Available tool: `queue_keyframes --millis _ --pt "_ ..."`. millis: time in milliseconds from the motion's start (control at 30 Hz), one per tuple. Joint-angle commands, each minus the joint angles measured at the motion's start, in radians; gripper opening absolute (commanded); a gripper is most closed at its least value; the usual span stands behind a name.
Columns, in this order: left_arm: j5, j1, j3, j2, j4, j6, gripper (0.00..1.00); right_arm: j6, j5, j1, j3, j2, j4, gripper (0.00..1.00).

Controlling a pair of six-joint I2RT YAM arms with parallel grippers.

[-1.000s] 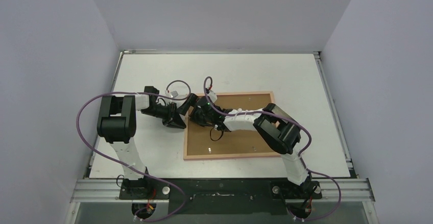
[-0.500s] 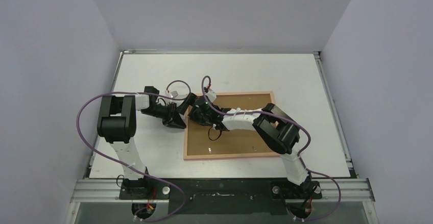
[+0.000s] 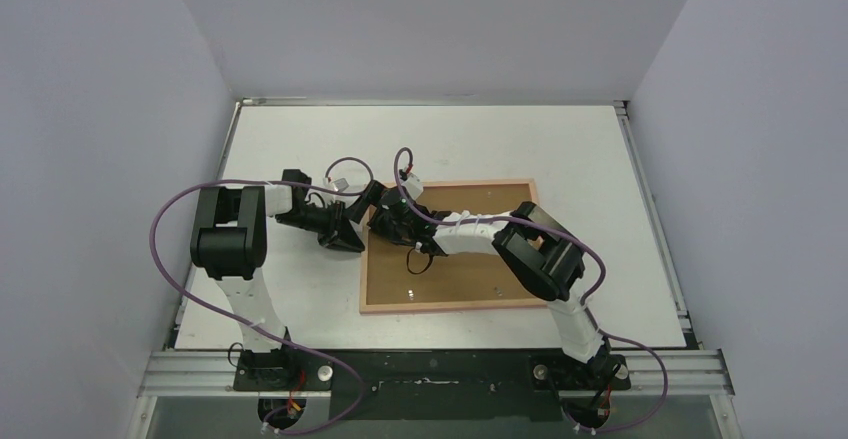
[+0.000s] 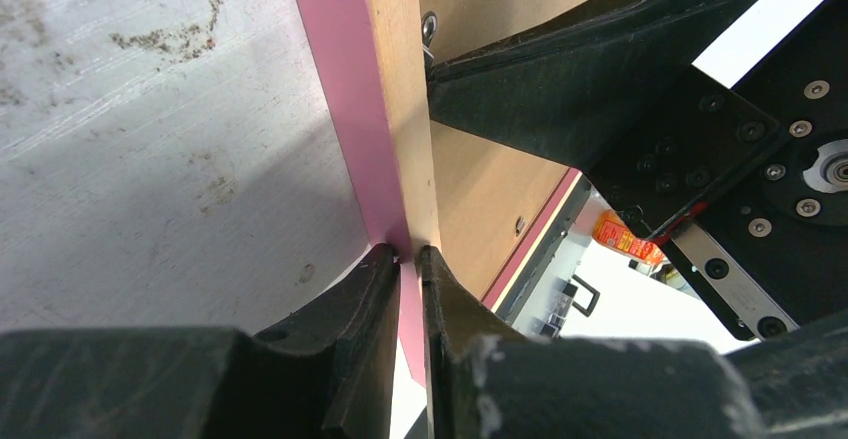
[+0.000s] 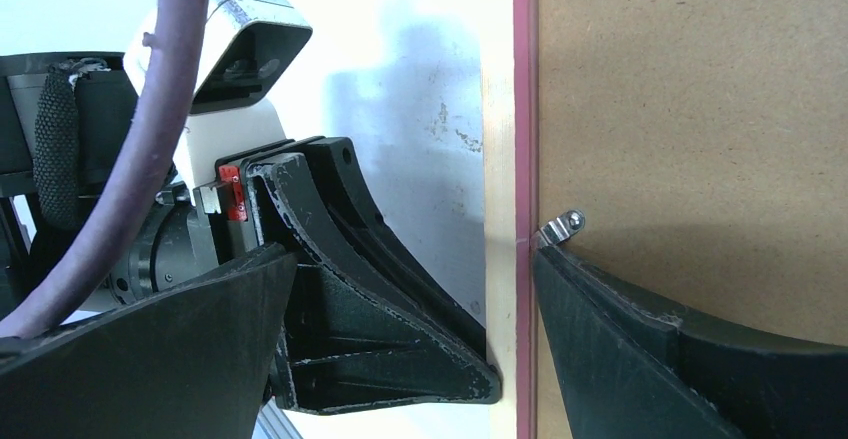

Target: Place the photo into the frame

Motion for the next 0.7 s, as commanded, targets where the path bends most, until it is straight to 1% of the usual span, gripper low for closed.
queue_keyframes --millis 0,667 --pt "-0.086 -0.014 0.009 0.036 0.041 0.044 0.11 0.008 0.034 0.006 0.018 0.034 0.050 0.96" --pt "-0.088 -0.020 0.016 0.036 0.032 0.053 0.11 0.016 0.086 0.011 0.043 0.076 0.155 0.96"
